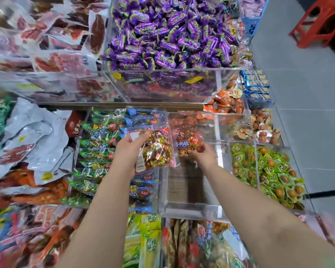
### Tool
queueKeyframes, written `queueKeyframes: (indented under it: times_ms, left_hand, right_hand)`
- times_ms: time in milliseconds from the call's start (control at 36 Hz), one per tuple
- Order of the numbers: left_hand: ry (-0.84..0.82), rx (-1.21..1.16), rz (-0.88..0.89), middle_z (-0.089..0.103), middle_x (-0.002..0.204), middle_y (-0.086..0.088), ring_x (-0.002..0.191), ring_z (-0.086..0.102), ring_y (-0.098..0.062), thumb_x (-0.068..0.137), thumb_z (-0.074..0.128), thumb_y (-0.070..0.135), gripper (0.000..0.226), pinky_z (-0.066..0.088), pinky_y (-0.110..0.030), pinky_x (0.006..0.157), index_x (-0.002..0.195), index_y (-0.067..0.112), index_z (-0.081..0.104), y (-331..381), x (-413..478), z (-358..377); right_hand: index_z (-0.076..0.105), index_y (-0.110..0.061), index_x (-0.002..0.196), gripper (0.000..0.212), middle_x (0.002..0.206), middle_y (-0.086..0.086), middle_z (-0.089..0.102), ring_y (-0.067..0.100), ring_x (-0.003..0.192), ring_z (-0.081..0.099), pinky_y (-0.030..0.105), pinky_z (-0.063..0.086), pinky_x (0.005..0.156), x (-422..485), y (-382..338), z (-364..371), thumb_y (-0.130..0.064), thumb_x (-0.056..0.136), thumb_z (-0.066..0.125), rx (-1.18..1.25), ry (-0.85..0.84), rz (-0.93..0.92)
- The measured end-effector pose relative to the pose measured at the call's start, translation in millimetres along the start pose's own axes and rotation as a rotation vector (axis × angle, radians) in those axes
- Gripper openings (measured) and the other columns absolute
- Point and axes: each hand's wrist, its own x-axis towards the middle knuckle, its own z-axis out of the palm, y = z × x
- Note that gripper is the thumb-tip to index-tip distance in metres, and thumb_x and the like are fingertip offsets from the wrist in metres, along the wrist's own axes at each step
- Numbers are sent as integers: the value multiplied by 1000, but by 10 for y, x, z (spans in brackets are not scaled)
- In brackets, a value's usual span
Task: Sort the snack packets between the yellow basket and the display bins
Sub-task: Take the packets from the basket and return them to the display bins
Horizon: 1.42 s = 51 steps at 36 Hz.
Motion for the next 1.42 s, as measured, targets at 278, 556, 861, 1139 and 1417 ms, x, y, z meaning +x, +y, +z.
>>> queueKeyframes:
  times_ms: [278, 556, 861, 1139, 1417]
  left_hand:
    - [-24, -21, 7, 76, 86, -8, 78, 73, -29, 82, 74, 32, 21, 59, -49, 69, 94, 16, 65, 5, 0, -8]
    - [-105, -88, -5, 74, 91, -9, 80, 72, -29, 92, 57, 28, 17, 58, -53, 73, 102, 14, 62, 74, -44, 36]
    - [-332, 240, 142, 74, 98, -6, 97, 69, -28, 94, 57, 32, 15, 53, -52, 89, 94, 26, 71, 102, -155, 522]
    - [-299, 276, 257, 68, 97, 8, 87, 66, -6, 81, 73, 35, 38, 57, -27, 74, 115, 29, 56, 176, -355, 694]
    - [-527, 866, 926, 54, 111, 31, 110, 48, 7, 76, 79, 29, 35, 40, -21, 99, 108, 34, 66, 172, -781, 587]
  right_hand:
    - [22, 0, 141, 103, 140, 21, 36, 35, 130, 39, 42, 34, 108, 328, 32, 145, -52, 70, 76, -589, -38, 159]
    - [30, -8, 139, 94, 139, 16, 40, 34, 123, 45, 41, 39, 104, 182, 62, -15, -33, 67, 84, -228, 9, 161]
    - [61, -20, 93, 8, 67, -7, 64, 8, 50, 52, 23, 46, 49, -777, -575, -547, -26, 88, 63, 515, -406, -2]
    - [62, -23, 97, 29, 94, 0, 73, 15, 84, 69, 39, 57, 72, -1031, -734, -998, -32, 73, 77, 396, -142, 8]
    - [56, 3, 112, 54, 84, 22, 66, 22, 60, 66, 22, 52, 42, -1227, -815, -1250, -27, 70, 71, 661, -528, 495]
